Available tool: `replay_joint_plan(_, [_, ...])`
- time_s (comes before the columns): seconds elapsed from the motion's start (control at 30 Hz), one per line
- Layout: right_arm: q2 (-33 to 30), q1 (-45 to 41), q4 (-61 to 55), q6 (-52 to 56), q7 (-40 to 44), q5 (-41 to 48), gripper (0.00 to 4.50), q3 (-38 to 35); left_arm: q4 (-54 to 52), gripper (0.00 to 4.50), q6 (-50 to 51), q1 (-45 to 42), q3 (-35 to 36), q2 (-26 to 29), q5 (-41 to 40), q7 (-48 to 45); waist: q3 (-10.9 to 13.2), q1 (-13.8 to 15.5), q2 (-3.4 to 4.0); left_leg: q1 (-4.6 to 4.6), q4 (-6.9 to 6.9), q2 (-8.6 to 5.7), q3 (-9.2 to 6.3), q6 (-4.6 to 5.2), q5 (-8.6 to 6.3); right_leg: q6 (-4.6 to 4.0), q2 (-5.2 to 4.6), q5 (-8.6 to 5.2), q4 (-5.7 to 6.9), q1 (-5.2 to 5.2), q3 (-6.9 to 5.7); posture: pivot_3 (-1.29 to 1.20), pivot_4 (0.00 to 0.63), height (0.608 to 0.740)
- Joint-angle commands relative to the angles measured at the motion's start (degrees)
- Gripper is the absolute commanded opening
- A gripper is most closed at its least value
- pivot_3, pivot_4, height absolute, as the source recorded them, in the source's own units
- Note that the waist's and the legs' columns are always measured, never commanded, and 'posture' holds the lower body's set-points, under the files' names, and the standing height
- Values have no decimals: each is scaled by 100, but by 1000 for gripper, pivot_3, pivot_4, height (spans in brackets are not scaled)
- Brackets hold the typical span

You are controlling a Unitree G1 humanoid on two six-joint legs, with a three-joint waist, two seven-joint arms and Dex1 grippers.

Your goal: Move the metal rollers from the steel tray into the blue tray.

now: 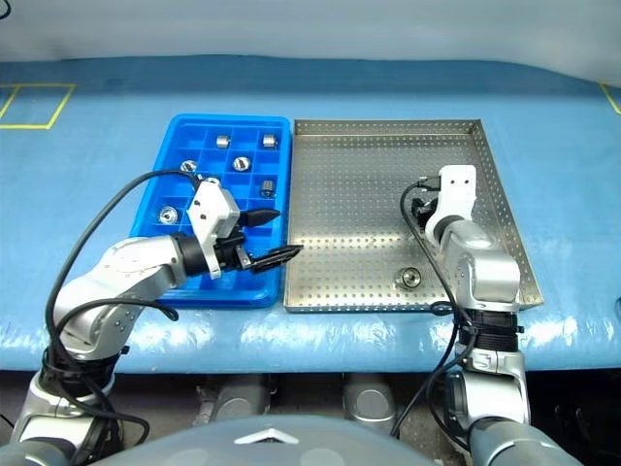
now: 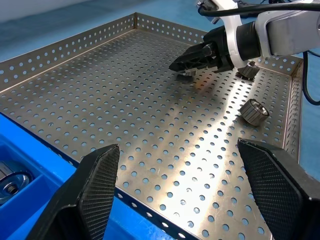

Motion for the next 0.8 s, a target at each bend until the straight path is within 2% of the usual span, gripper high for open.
replay_joint_plan(0.03, [-42, 58, 2, -110, -72, -87, 2265, -71, -261, 4135, -67, -61, -4, -18, -68, 7, 0, -5, 0, 0, 0, 0, 0, 0, 0, 0, 0, 0, 1, 0, 0, 23, 150, 740])
replay_joint_plan(0.2, [54, 98, 91, -91, -41, -42, 2265, -51, -221, 4135, -79, -106, -16, -8, -61, -7, 0, -22, 0, 1, 1, 0, 1, 0, 0, 2, 0, -1, 1, 0, 1, 18, 150, 740])
replay_joint_plan(0.3, [96, 107, 96, -191, -49, -18, 1735, -96, -222, 4135, -79, -103, -12, -8, -59, -1, 0, -28, 0, 1, 1, 1, 1, 0, 0, 5, 1, -3, 1, 1, 1, 19, 150, 740])
replay_joint_plan(0.53, [106, 44, -457, -231, 48, 96, 1735, -24, -324, 4135, 3, 44, 252, 46, -187, 65, 0, -33, 1, 1, 0, 1, 2, 0, 0, 11, 1, -6, 1, -1, 1, 27, 150, 740])
replay_joint_plan(0.6, [217, -14, -832, -99, 200, 310, 1735, 58, -420, 4135, 97, 185, 537, 245, -218, 103, 1, -44, 1, 0, -5, 2, 2, 0, 0, 10, 1, -7, 1, -4, 2, 28, 150, 740])
replay_joint_plan(0.8, [631, -287, -1961, 480, 977, 1192, 1735, 830, -753, 4135, 473, 1035, 1993, 1240, -399, 73, 5, -80, 5, 4, -29, 19, -4, 0, 0, -17, 16, -23, 19, -24, -3, 67, 150, 740])
